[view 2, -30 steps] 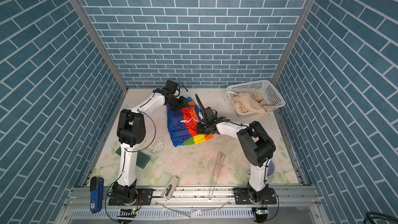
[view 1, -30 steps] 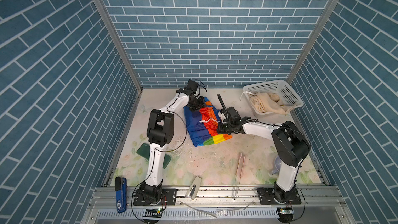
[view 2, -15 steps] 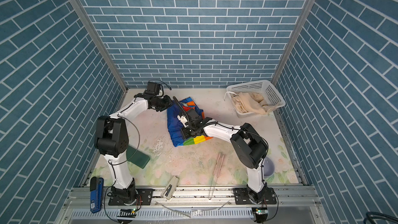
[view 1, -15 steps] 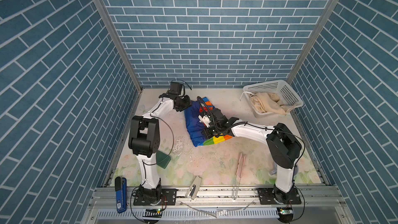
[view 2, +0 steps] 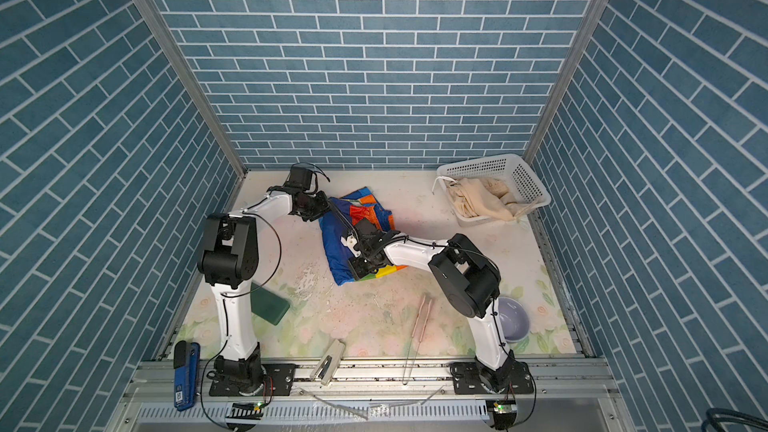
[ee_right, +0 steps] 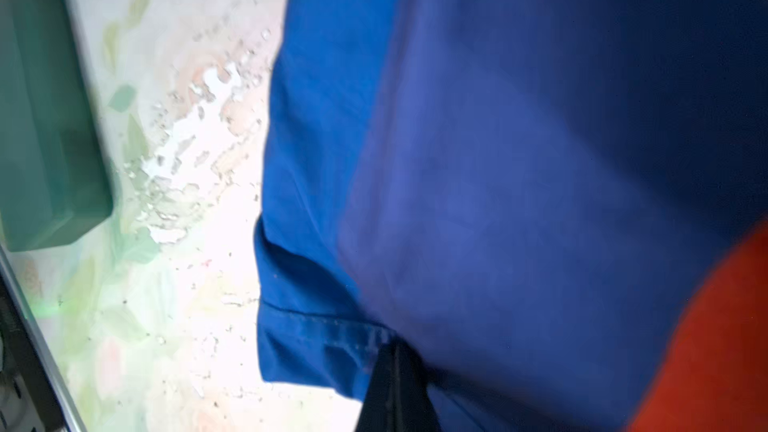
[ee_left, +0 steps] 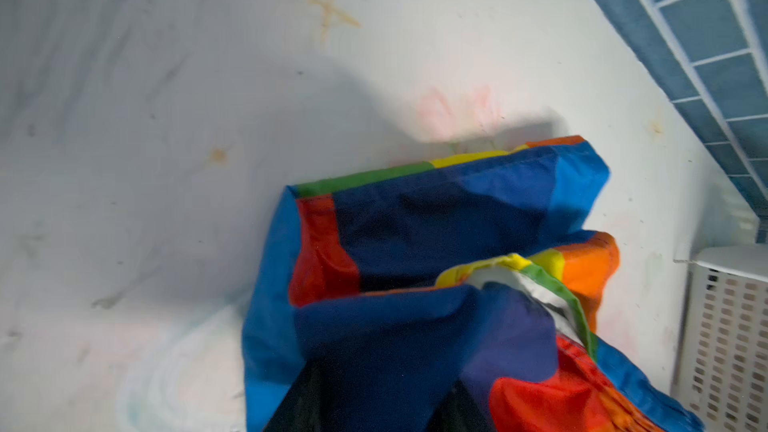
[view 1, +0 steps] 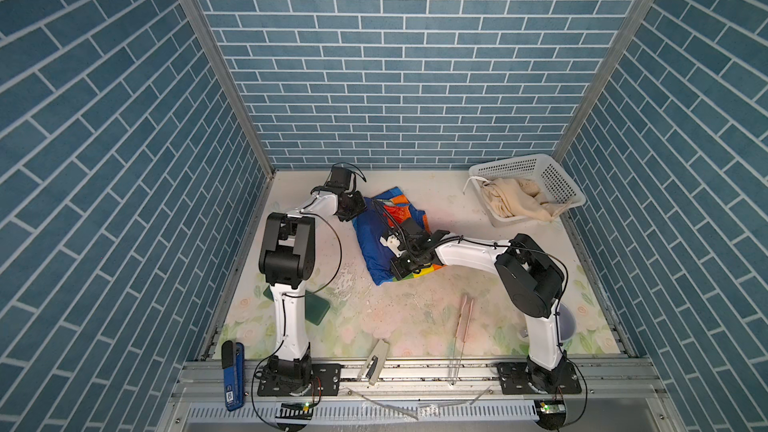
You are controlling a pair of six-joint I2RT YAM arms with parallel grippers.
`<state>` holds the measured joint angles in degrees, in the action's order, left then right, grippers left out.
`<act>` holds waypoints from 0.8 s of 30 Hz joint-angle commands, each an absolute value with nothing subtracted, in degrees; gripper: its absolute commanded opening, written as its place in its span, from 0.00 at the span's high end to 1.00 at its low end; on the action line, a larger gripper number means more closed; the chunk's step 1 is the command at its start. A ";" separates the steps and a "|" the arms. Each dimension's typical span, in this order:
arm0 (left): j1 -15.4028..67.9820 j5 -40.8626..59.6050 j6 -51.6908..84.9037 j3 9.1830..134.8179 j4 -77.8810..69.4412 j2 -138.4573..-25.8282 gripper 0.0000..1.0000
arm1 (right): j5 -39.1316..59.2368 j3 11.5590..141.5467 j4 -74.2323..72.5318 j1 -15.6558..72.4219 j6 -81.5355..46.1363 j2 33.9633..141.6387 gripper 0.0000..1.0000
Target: Fold and stack the shorts
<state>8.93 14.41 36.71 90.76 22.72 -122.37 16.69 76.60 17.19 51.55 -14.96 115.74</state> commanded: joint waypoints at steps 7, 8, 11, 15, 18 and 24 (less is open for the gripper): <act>7.29 9.81 36.71 92.68 28.97 -125.58 0.56 | 15.39 73.55 18.96 51.69 -15.64 114.43 1.00; 7.29 9.41 36.47 93.02 29.83 -124.91 0.55 | 15.23 73.64 19.45 51.84 -15.56 113.82 1.00; 7.29 8.36 35.21 94.16 32.38 -122.46 0.51 | 14.53 73.51 20.86 51.98 -14.46 110.78 1.00; 7.29 7.79 34.34 93.42 33.82 -117.19 0.46 | 14.83 73.13 21.67 52.53 -12.84 105.43 1.00; 7.38 8.53 34.54 90.96 33.32 -112.60 0.44 | 16.39 71.98 19.95 52.65 -12.66 101.90 1.00; 8.44 9.37 34.49 80.33 31.41 -103.21 0.35 | 14.55 69.33 15.65 52.89 -13.01 98.83 0.93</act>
<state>7.92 9.10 34.94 85.49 30.52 -105.06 15.68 72.27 17.28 52.47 -14.85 99.61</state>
